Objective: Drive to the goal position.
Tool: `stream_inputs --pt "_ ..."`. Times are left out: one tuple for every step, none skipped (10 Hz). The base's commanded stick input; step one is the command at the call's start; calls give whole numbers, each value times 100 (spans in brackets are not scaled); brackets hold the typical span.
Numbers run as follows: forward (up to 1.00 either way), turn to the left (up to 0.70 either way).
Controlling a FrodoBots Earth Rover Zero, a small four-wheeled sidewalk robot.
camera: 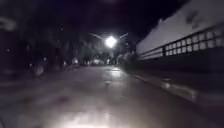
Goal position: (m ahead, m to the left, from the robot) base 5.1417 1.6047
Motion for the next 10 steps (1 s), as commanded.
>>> stream_inputs --pt "50 0" --pt "50 0" --pt "50 0" --pt "50 0" --pt "50 0" --pt "50 0" --pt "50 0" --pt "50 0" --pt "50 0" --pt "50 0"
